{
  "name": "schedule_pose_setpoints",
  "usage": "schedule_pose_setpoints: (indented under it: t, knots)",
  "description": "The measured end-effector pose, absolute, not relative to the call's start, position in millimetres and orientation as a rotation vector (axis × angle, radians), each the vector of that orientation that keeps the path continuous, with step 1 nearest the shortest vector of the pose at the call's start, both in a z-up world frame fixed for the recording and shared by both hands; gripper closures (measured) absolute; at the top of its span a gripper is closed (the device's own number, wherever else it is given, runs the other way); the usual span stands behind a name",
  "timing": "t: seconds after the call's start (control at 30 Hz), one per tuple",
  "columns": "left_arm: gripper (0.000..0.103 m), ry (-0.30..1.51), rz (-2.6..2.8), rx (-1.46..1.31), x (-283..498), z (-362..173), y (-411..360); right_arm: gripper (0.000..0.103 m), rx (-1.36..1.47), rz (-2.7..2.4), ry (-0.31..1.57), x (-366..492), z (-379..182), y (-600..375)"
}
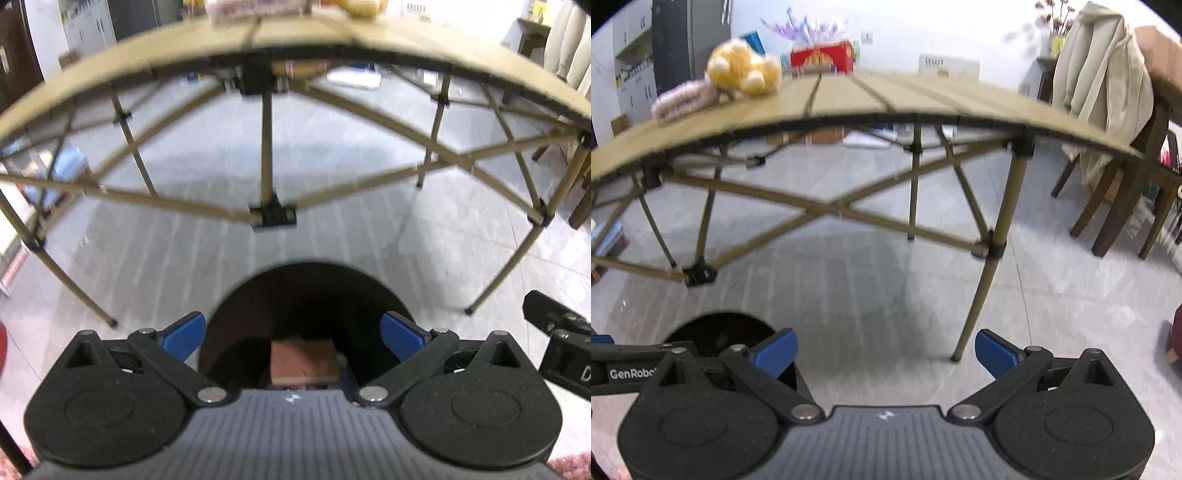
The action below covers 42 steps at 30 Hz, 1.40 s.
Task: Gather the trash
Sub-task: 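Raise both tools back toward the table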
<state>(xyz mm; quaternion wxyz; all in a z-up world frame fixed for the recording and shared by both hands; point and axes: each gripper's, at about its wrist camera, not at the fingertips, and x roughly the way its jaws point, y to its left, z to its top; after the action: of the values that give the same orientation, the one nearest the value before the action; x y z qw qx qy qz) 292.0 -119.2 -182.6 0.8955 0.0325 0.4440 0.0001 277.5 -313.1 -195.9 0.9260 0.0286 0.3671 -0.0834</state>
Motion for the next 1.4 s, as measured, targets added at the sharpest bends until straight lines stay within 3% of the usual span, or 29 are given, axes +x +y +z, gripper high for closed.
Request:
schedule_pose_setpoints:
  t: [0.63,1.4]
  knots:
    - [0.000,0.458,0.074,0.095,286,-90,-98,0.000,0.033,-0.124,0.377,279,-118,-306]
    - [0.000,0.376,0.144,0.037,374,-42,-55,0.000,0.032,-0.013,0.290,385,-70,-257]
